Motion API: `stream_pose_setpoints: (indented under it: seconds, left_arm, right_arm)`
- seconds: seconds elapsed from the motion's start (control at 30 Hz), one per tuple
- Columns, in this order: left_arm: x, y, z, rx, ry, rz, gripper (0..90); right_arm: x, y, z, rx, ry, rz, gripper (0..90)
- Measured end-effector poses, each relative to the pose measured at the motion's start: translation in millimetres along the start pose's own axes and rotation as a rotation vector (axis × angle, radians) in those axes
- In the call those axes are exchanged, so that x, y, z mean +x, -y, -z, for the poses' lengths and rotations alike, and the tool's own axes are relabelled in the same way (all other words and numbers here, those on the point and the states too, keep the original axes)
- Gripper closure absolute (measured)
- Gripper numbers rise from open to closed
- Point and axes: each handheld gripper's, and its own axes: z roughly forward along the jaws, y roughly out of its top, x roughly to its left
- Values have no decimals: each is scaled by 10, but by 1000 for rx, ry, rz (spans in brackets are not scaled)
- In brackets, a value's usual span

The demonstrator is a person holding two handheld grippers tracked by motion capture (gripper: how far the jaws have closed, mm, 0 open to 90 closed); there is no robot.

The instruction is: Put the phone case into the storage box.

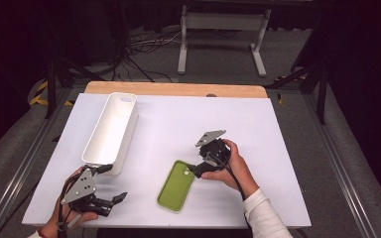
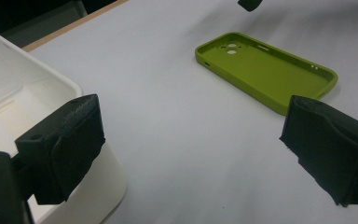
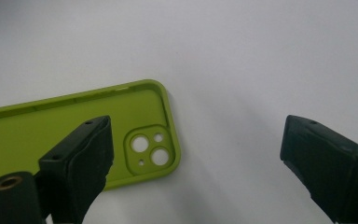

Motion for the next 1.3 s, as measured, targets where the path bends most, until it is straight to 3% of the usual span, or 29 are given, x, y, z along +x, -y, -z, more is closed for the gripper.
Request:
stream_pose_setpoints:
  seconds: [0.1, 0.2, 0.33, 0.5, 0.67, 0.83, 1.3]
  left_arm:
    - [-9, -2, -8, 5, 4, -2, 63]
    - [-6, -1, -10, 8, 3, -7, 63]
    - [-11, 4, -14, 8, 3, -9, 63]
    - [-11, 6, -9, 8, 3, -7, 64]
    - [-14, 8, -12, 9, 10, -8, 64]
    - [-16, 10, -15, 16, 14, -6, 64]
    - [-21, 6, -30, 25, 20, -16, 63]
  right_arm:
    - [14, -23, -57, 40, 1, 18, 192]
    - [40, -49, -139, 93, 3, 71, 256]
    - [66, -90, -229, 139, 9, 94, 339]
    - [67, -131, -295, 172, -8, 109, 450]
    - [56, -134, -366, 218, -31, 118, 628]
    - [49, -123, -389, 243, -44, 103, 747]
    - [83, -170, -410, 279, -38, 133, 838]
